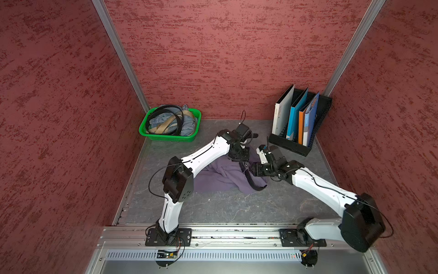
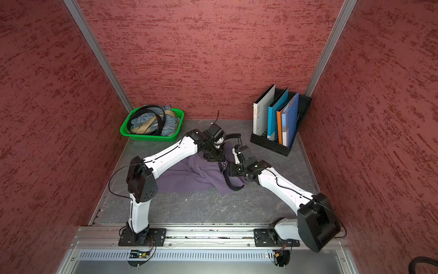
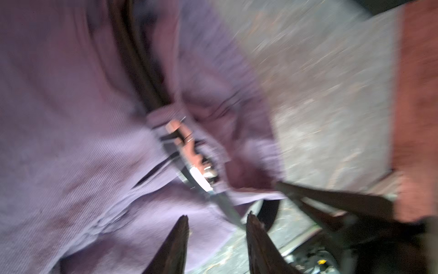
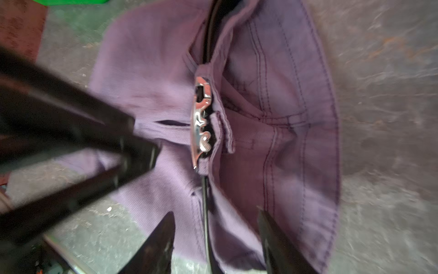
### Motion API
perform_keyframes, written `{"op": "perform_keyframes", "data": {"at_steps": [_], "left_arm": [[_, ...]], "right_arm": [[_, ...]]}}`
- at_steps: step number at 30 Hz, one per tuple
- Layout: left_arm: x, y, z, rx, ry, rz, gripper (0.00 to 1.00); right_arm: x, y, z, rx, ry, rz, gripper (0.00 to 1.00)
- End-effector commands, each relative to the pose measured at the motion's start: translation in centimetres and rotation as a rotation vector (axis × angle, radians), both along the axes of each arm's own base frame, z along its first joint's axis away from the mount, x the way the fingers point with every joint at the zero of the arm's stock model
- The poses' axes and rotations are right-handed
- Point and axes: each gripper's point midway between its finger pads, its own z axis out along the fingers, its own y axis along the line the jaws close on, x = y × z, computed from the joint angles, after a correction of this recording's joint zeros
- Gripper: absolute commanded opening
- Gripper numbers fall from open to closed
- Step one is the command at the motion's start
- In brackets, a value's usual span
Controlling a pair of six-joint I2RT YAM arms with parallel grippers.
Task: Remove the belt from the trousers
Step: Adjust the trousers at the center of the board.
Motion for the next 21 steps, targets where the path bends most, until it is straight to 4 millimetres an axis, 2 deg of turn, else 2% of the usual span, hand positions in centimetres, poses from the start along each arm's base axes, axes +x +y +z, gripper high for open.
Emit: {"op": "perform_keyframes", "data": {"at_steps": [1, 4, 9, 10, 11, 14, 15, 16, 17, 18, 19, 21], "left_arm": [[-0.4, 2.5, -1.8, 0.1, 0.032, 0.0, 0.39], [0.1, 2.4, -1.5, 0.089, 0.02, 0.012, 0.38], [1.0, 2.6, -1.4, 0.072, 0.004, 0.046, 0.36], [1.2, 2.8, -1.4, 0.065, 0.003, 0.06, 0.35], [1.5, 3.1, -1.3, 0.055, -0.003, 0.08, 0.34], [2.7, 4.4, 0.1, 0.028, -0.053, 0.145, 0.34], [3.0, 4.8, 0.4, 0.018, -0.063, 0.162, 0.34], [3.4, 5.4, 0.7, 0.015, -0.071, 0.18, 0.34], [3.8, 5.9, 0.8, 0.011, -0.075, 0.196, 0.35], [4.2, 6.2, 1.0, -0.001, -0.082, 0.207, 0.4], [4.7, 6.4, 1.0, -0.014, -0.086, 0.225, 0.48], [5.8, 5.6, 1.7, -0.078, -0.121, 0.23, 0.51]], "right_arm": [[0.9, 1.4, -0.9, 0.057, -0.004, 0.026, 0.57], [0.2, 2.0, -2.1, 0.084, 0.04, 0.051, 0.57], [-1.2, 1.8, -3.8, 0.083, 0.082, 0.069, 0.53], [-1.2, 1.8, -3.9, 0.088, 0.082, 0.071, 0.5], [-1.3, 1.9, -5.2, 0.078, 0.115, 0.072, 0.46], [-1.0, 2.7, -6.3, 0.092, 0.149, 0.086, 0.37], [-0.7, 3.0, -6.2, 0.101, 0.146, 0.089, 0.34], [-0.2, 3.2, -6.0, 0.101, 0.134, 0.09, 0.25], [0.5, 3.2, -5.7, 0.086, 0.115, 0.082, 0.11], [0.9, 3.2, -5.5, 0.077, 0.103, 0.083, 0.02], [1.4, 3.2, -5.0, 0.062, 0.092, 0.084, 0.0], [2.0, 3.3, -3.6, 0.057, 0.066, 0.089, 0.0]]}}
